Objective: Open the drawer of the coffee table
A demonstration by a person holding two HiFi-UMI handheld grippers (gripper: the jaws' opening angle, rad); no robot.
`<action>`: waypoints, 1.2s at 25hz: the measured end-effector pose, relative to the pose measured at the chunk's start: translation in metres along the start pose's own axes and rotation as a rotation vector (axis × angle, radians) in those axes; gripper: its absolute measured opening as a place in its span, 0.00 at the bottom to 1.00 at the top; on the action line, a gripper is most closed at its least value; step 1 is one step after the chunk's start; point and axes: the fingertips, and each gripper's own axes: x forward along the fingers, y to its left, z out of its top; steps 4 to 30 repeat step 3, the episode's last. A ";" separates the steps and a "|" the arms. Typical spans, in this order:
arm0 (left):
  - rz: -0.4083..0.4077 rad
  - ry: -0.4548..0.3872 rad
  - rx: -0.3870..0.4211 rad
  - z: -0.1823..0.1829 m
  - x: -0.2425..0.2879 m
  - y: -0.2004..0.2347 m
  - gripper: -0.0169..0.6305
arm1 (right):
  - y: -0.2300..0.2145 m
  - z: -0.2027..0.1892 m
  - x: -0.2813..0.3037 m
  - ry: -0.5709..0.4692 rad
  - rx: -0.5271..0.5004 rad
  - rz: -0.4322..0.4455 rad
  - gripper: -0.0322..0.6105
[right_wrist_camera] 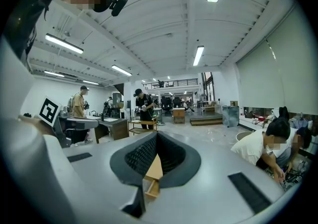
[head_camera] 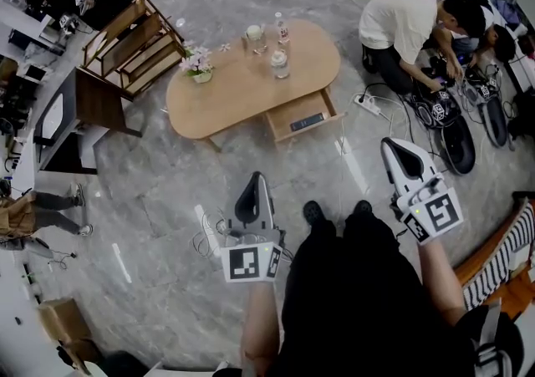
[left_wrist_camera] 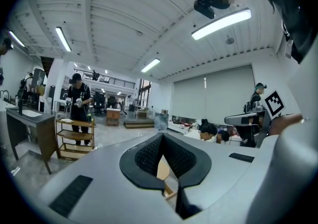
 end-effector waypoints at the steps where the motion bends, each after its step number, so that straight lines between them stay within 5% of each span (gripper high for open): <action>1: 0.001 0.000 -0.001 -0.001 0.000 0.001 0.05 | 0.000 0.000 0.001 -0.001 -0.002 -0.001 0.07; 30: 0.001 0.000 -0.001 -0.001 0.000 0.003 0.05 | 0.000 0.001 0.002 -0.004 -0.007 -0.004 0.07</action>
